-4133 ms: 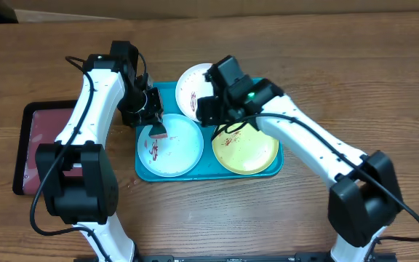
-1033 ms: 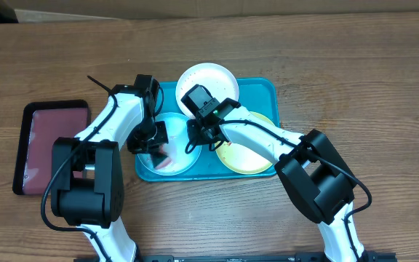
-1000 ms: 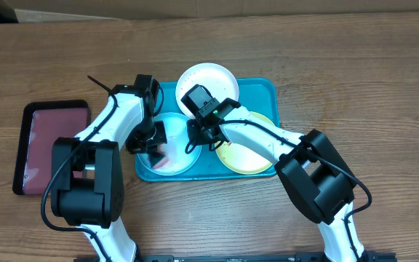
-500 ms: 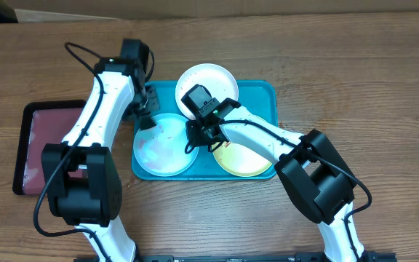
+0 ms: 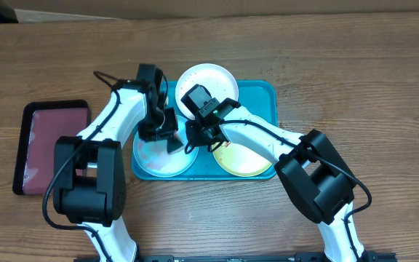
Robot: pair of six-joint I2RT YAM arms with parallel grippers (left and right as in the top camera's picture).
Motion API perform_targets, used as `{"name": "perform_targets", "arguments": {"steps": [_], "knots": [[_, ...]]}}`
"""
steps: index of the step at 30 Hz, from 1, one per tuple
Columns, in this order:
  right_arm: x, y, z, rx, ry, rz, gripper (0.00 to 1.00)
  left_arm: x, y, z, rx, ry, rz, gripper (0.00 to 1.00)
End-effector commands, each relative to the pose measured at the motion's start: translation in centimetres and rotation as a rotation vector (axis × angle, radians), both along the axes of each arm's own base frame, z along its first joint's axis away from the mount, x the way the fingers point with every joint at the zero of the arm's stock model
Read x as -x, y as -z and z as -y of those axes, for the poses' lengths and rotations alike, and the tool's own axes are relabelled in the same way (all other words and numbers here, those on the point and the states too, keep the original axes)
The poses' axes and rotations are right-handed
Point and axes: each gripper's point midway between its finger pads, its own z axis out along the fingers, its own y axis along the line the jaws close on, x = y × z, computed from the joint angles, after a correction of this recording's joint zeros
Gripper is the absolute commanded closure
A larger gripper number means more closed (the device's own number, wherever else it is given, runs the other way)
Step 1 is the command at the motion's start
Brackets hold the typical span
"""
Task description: Clean dirty plates on tray and stack at the side
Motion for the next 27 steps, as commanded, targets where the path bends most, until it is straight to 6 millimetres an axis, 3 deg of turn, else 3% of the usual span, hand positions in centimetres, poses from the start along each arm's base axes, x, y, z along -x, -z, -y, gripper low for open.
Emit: {"name": "perform_targets", "arguments": {"steps": [1, 4, 6, 12, 17, 20, 23, 27], "knots": [[-0.4, -0.4, -0.5, -0.022, -0.006, 0.007, 0.96, 1.0, 1.3, -6.8, -0.325, -0.089, -0.016, 0.96], [-0.3, -0.4, -0.5, -0.019, -0.02, 0.012, 0.96, 1.8, 0.7, -11.5, -0.566, -0.144, -0.018, 0.96], [-0.3, -0.5, -0.4, -0.011, -0.055, 0.022, 0.96, 2.2, -0.1, -13.2, -0.627, -0.183, -0.032, 0.96], [-0.9, -2.3, -0.8, -0.014, -0.052, 0.038, 0.96, 0.5, -4.4, -12.7, -0.558, -0.274, -0.006, 0.96], [-2.5, -5.6, -1.0, 0.008, -0.081, 0.126, 0.96, -3.3, -11.9, -10.3, -0.345, -0.325, 0.212, 0.96], [-3.7, -8.2, -0.4, 0.053, -0.074, 0.194, 0.96, -3.9, -17.4, -10.5, -0.236, -0.371, 0.356, 0.96], [-4.7, -11.0, -0.6, 0.073, -0.148, 0.274, 0.96, -2.7, -21.0, -13.2, -0.216, -0.46, 0.442, 0.96], [-6.2, -14.3, -0.8, 0.13, -0.293, 0.42, 0.96, 0.2, -22.1, -17.9, -0.238, -0.598, 0.422, 0.96]]}}
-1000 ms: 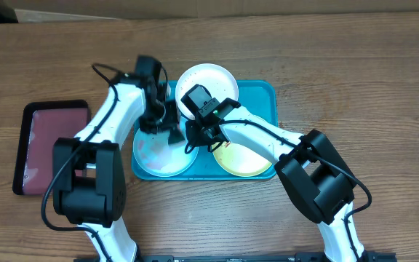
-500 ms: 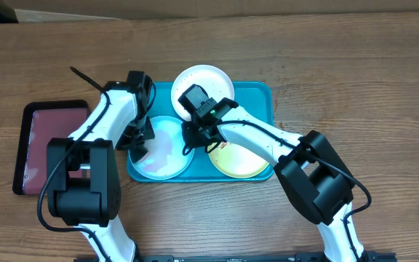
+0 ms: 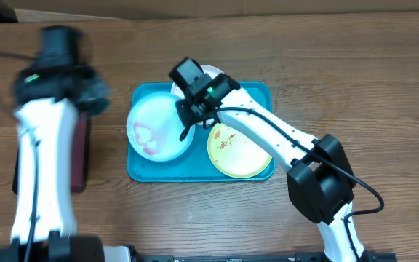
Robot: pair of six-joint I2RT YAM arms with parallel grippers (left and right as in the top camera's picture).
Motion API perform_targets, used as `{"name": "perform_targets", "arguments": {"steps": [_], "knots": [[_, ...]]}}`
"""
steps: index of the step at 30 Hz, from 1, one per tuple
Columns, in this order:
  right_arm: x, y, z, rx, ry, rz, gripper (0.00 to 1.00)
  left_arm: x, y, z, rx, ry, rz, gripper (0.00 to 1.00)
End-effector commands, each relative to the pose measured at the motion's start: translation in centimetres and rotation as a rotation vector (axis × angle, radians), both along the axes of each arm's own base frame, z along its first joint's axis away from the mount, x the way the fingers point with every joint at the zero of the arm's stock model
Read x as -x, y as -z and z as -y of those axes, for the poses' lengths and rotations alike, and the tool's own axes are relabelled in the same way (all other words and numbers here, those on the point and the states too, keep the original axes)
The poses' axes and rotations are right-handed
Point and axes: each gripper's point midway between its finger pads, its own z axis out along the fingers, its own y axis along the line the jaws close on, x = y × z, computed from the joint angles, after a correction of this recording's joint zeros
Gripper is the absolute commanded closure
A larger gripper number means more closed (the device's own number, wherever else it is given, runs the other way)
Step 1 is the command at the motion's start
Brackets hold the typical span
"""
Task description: Clean dirty plates on tray and stack at the side
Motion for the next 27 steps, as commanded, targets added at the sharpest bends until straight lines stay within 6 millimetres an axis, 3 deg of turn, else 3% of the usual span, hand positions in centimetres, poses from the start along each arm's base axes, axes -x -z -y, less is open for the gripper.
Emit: {"name": "perform_targets", "arguments": {"steps": [1, 3, 8, 15, 18, 24, 27], "knots": [[-2.3, -5.7, 0.4, 0.076, -0.111, 0.23, 0.96, 2.2, 0.1, -3.7, 0.052, -0.129, -0.019, 0.96], [-4.0, -7.7, 1.7, 0.23, -0.103, 0.382, 0.96, 3.7, 1.5, -6.2, 0.108, -0.21, -0.057, 0.96], [-4.7, -10.7, 1.7, 0.496, -0.195, 0.61, 0.96, 3.8, 4.8, -8.4, 0.223, -0.256, -0.073, 0.96], [-2.2, -13.4, -1.0, 0.728, -0.344, 0.773, 0.96, 4.0, 9.7, -10.7, 0.28, -0.322, -0.177, 0.96], [-1.2, -14.6, -2.0, 0.77, -0.332, 0.834, 0.96, 4.2, 11.2, -11.1, 0.3, -0.338, -0.215, 0.96], [0.5, -17.4, -3.8, 0.83, -0.29, 0.955, 0.96, 4.7, 12.6, -11.9, 0.33, -0.368, -0.244, 0.96], [0.8, -17.6, -4.2, 0.817, -0.281, 0.969, 0.96, 4.9, 12.6, -12.1, 0.332, -0.375, -0.244, 0.96]]}}
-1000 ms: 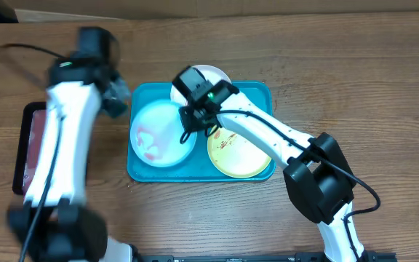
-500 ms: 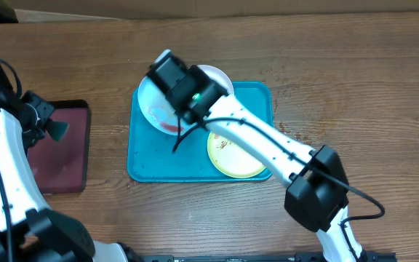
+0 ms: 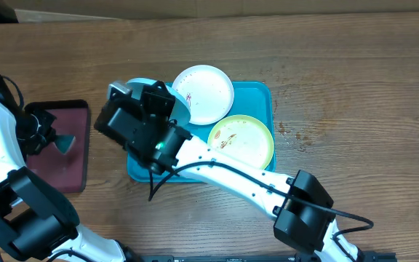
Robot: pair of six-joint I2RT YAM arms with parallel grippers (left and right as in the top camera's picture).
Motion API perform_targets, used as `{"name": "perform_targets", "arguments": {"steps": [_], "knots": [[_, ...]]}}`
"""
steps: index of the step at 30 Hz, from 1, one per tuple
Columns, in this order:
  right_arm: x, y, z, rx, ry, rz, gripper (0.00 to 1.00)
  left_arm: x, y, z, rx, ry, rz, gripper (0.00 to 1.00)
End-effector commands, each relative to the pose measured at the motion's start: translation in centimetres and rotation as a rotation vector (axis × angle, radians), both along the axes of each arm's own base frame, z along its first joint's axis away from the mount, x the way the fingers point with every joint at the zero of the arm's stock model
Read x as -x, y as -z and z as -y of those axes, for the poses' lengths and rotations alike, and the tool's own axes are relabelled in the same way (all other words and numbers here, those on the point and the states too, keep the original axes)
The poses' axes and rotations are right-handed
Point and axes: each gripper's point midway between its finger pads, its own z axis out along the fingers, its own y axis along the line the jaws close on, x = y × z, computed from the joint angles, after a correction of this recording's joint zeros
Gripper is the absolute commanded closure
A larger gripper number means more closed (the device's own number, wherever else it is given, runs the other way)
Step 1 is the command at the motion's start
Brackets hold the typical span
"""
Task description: Clean dirty plates on tray and stack at the side
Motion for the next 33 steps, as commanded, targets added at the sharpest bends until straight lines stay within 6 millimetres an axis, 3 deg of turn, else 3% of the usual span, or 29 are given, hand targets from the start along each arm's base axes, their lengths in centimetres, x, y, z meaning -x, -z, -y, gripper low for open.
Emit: {"name": "perform_targets", "arguments": {"steps": [1, 5, 8, 10, 15, 20, 23, 27, 29, 30, 33], "knots": [[0.1, -4.5, 1.0, -0.027, 0.046, 0.094, 0.96, 0.3, 0.3, -0.2, 0.018, -0.009, 0.0, 0.96], [-0.3, -4.4, 1.3, -0.111, 0.079, 0.096, 0.96, 0.2, 0.2, 0.0, 0.03, -0.008, 0.008, 0.96], [-2.0, -3.5, 2.3, -0.311, 0.148, 0.059, 0.96, 0.0, 0.2, 0.2, 0.04, -0.006, 0.015, 0.96], [-3.6, -2.4, 3.9, -0.449, 0.225, 0.014, 0.96, 0.0, 0.2, 0.2, 0.04, -0.005, 0.015, 0.96], [-7.9, 0.2, 11.4, -0.709, 0.491, -0.097, 0.96, -0.2, 0.2, 0.2, 0.039, 0.018, 0.024, 0.96], [-11.5, 4.4, 19.7, -0.975, 0.71, -0.397, 0.96, -0.3, 0.1, 0.3, 0.046, 0.019, 0.033, 0.96], [-12.7, 5.7, 24.5, -1.154, 0.792, -0.578, 0.96, -0.3, 0.1, 0.3, 0.046, 0.019, 0.033, 0.96], [-13.5, 5.8, 31.6, -1.365, 0.861, -0.72, 0.96, -0.3, 0.1, 0.3, 0.046, 0.019, 0.033, 0.96], [-13.4, 6.5, 36.5, -1.429, 0.94, -0.725, 0.96, -0.4, 0.1, 0.3, 0.046, 0.019, 0.034, 0.96], [-12.7, 7.3, 40.2, -1.429, 1.007, -0.714, 0.96, -0.4, 0.1, 0.3, 0.048, 0.02, 0.036, 0.96], [-10.8, 9.7, 44.6, -1.372, 1.063, -0.746, 0.96, -0.4, 0.1, 0.3, 0.048, 0.02, 0.036, 0.96]]}}
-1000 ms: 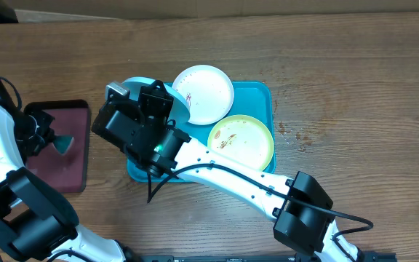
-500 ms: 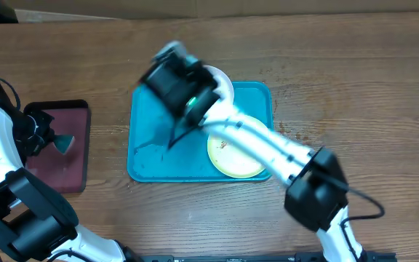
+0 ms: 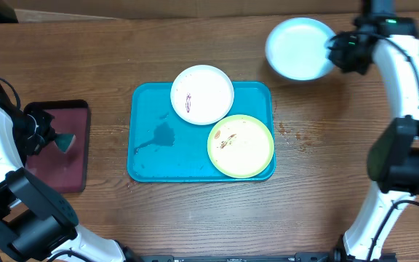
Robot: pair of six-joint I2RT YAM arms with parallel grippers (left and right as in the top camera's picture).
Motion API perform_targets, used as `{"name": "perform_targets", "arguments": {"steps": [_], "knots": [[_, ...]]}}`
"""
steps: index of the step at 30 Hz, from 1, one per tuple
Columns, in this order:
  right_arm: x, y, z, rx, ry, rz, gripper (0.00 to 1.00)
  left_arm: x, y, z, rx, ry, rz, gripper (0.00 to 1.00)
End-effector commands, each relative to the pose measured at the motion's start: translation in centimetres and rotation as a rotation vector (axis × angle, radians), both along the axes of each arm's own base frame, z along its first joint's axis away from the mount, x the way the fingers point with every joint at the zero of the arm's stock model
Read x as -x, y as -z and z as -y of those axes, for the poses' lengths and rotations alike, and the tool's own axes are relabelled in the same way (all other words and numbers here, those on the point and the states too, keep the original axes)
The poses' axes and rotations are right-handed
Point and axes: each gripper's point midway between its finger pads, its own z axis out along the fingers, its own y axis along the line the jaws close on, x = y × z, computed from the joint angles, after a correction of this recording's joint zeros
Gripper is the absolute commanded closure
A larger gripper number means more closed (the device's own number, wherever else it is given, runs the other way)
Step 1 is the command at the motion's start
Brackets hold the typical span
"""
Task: Clean dirty plates on tray and stack at the side
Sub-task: 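Lift the light-blue plate with the right gripper and place it right of the tray, then move the right gripper to the white plate rim and grip it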
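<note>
A teal tray point(image 3: 148, 164) sits mid-table. On it are a white plate point(image 3: 202, 94) with red marks and a yellow-green plate point(image 3: 241, 145) with brown smears. My right gripper point(image 3: 337, 52) is at the far right of the table, shut on the rim of a pale blue plate point(image 3: 298, 49) that looks clean and hangs over the wood. My left gripper point(image 3: 48, 138) is over the dark red tray point(image 3: 64, 171) at the left, shut on a teal sponge point(image 3: 65, 143).
The tray's left half is bare except for a dark wet smudge point(image 3: 162, 135). Small crumbs or spots point(image 3: 291, 132) lie on the wood just right of the tray.
The right gripper and the pale blue plate were over the tray's left half, close to the camera; now they are at the table's far right. The left arm has not moved.
Both grippers were at the pale blue plate on the tray's left, the left one with the sponge on it. Then the left arm was out by the dark red tray and the right gripper held the plate's rim. The plate was then raised, and is now at the far right.
</note>
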Motion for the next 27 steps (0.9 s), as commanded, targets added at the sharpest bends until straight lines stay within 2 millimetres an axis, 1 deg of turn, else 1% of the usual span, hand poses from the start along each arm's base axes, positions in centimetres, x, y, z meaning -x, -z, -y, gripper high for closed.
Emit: {"name": "perform_targets", "arguments": {"steps": [1, 3, 6, 9, 11, 12, 13, 14, 15, 16, 17, 19, 20, 22, 25, 27], "knots": [[2.3, -0.4, 2.0, -0.077, -0.057, -0.002, 0.97, -0.1, 0.2, 0.1, 0.01, 0.017, 0.004, 0.96], [3.3, 1.3, 3.2, -0.073, -0.063, -0.032, 0.96, -0.1, 0.2, 0.0, 0.009, 0.017, 0.006, 0.96], [4.2, 3.8, 4.1, -0.079, -0.046, -0.058, 0.96, -0.1, 0.2, 0.0, 0.009, 0.017, 0.008, 0.96], [4.5, 5.9, 4.1, -0.083, -0.038, -0.063, 0.96, -0.4, 0.2, 0.3, 0.027, 0.021, 0.021, 0.96], [4.6, 6.8, 3.7, -0.085, -0.038, -0.064, 0.96, -0.4, 0.1, 0.4, 0.032, 0.022, 0.025, 0.96], [4.7, 7.1, 3.4, -0.086, -0.042, -0.067, 0.88, -0.4, 0.1, 0.4, 0.032, 0.021, 0.025, 0.96], [4.7, 7.2, 3.1, -0.087, -0.047, -0.07, 0.67, -0.4, 0.1, 0.4, 0.033, 0.022, 0.025, 0.96], [4.8, 7.2, 2.7, -0.09, -0.048, -0.075, 0.37, -0.4, 0.1, 0.4, 0.033, 0.022, 0.025, 0.96], [4.7, 7.2, 2.3, -0.093, -0.05, -0.078, 0.12, -0.4, 0.1, 0.4, 0.033, 0.022, 0.025, 0.96], [4.7, 7.2, 1.8, -0.097, -0.056, -0.078, 0.0, -0.4, 0.1, 0.4, 0.033, 0.022, 0.025, 0.96], [4.6, 7.0, 1.2, -0.107, -0.068, -0.077, 0.0, -0.4, 0.1, 0.4, 0.034, 0.022, 0.025, 0.96], [4.5, 6.7, -0.6, -0.151, -0.105, -0.07, 0.0, -0.6, 0.1, 0.6, 0.045, 0.024, 0.033, 0.96], [4.4, 6.4, -1.9, -0.185, -0.132, -0.063, 0.0, -0.6, 0.1, 0.7, 0.049, 0.026, 0.036, 0.96], [4.2, 5.9, -4.3, -0.231, -0.183, -0.049, 0.07, -0.6, 0.1, 0.8, 0.05, 0.027, 0.037, 0.96], [3.8, 5.1, -8.2, -0.237, -0.27, -0.032, 0.16, -0.7, 0.1, 0.9, 0.05, 0.03, 0.037, 0.96], [3.6, 4.8, -11.4, -0.235, -0.327, -0.012, 0.18, -0.8, 0.1, 1.1, 0.05, 0.04, 0.037, 0.96]]}}
